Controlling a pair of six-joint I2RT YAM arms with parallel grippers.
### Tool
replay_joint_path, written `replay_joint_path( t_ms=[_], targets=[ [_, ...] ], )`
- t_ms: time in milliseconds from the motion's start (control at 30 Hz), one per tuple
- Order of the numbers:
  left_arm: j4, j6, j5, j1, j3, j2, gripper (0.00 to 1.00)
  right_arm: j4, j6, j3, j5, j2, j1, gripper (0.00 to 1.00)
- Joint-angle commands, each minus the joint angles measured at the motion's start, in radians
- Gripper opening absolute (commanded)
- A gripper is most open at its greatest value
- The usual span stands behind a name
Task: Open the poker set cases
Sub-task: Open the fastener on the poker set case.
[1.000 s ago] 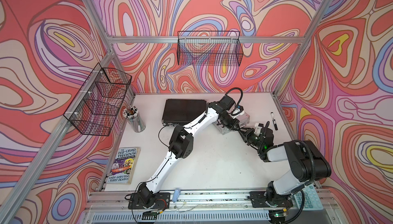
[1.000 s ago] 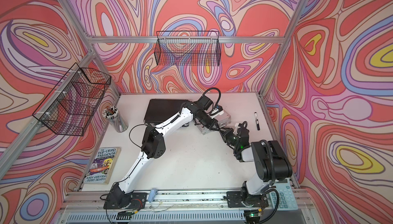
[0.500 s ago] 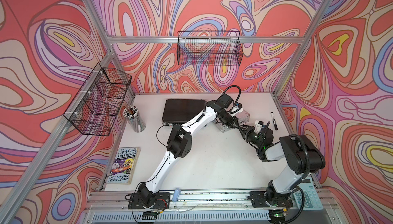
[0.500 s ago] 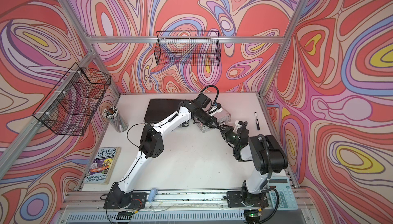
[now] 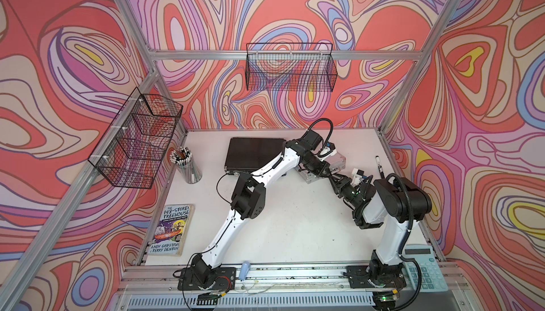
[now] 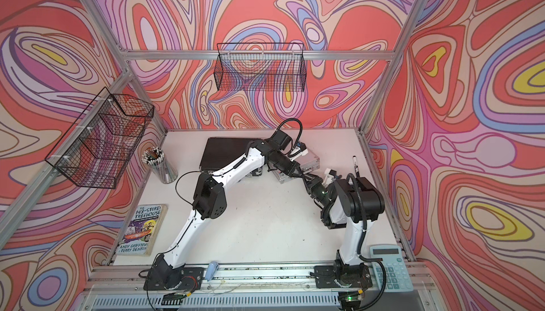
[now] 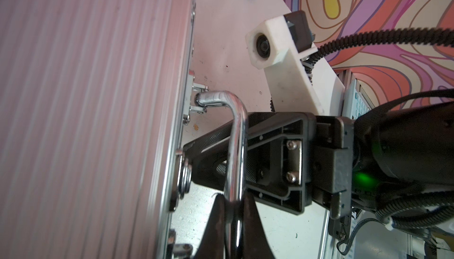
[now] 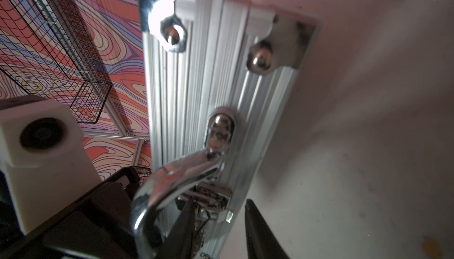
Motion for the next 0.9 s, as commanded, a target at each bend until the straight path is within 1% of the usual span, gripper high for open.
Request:
replay_joint_path(
  t_ms=[0,100,233,400,567,867],
  targets=[
    [0.030,-0.044,0.115,-0.010,0.013,-0.126,0.00,0.089,-0.006,0.003,0.007,0.022,0.016,0.36],
    [0.033,-0.052,0.120,-0.013,0.014,-0.125,0.00,0.110,-0.008,0.019,0.014,0.045,0.018,0.36],
    [0.022,-0.046,0.113,-0.022,0.015,-0.124,0.00,0.146,0.016,0.045,0.017,0.086,0.023,0.32],
    [0.020,-0.054,0.125,-0.029,0.012,-0.109,0.00,0.147,0.035,0.071,0.028,0.078,0.037,0.27],
    [0.025,-0.060,0.130,-0.032,0.011,-0.104,0.00,0.145,0.042,0.077,0.033,0.051,0.037,0.24],
    [0.031,-0.067,0.138,-0.034,0.002,-0.102,0.00,0.147,0.092,0.098,0.028,0.034,0.038,0.16]
  ],
)
